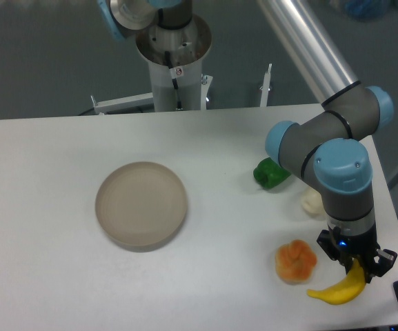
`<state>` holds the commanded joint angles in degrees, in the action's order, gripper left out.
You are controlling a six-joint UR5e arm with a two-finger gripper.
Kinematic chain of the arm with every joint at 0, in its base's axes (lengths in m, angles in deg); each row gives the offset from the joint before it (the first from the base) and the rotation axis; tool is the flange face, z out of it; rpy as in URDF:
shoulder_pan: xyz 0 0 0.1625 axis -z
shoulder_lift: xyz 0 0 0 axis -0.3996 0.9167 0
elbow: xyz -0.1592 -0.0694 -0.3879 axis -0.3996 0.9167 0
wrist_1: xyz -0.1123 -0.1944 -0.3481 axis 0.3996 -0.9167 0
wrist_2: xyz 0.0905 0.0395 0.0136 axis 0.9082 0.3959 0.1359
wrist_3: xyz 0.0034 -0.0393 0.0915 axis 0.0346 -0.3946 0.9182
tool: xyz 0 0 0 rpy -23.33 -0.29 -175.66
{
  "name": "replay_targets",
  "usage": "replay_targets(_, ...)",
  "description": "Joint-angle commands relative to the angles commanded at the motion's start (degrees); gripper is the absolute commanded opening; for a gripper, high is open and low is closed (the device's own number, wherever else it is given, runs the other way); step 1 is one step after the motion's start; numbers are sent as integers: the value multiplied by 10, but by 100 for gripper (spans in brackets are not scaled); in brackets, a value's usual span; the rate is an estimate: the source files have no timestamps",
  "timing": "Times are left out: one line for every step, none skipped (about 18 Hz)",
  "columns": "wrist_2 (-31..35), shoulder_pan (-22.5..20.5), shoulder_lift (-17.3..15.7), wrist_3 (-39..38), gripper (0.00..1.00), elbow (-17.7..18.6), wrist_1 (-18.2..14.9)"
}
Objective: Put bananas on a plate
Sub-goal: 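Close the gripper on the yellow banana beside the orange pepper and lift it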
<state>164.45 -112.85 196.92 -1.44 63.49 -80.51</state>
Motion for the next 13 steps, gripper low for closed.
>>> replay_targets(0,-1,-2,0,31,0,0)
replay_targets(-1,-1,-3,-1,31,0,0)
replay_targets(-1,-1,-4,-1,31,0,0)
replay_targets(0,-1,-4,-1,31,3,0)
replay_targets(0,-1,-6,-1,31,8,0)
replay_targets(0,-1,-12,-1,31,13,0)
replay_targets(-1,-1,-22,-1,31,25,0)
replay_targets(-1,-1,-29,-2,31,32,0)
replay_targets(-2,0,-37,-2,31,42,0)
replay_targets(-2,0,-45,-2,31,50,0)
replay_targets(-2,1,-53,-2,31,58,-3)
replay_targets(-1,2,-61,-2,31,66,-5)
replay_targets(-1,4,-75,-3,31,83,-6)
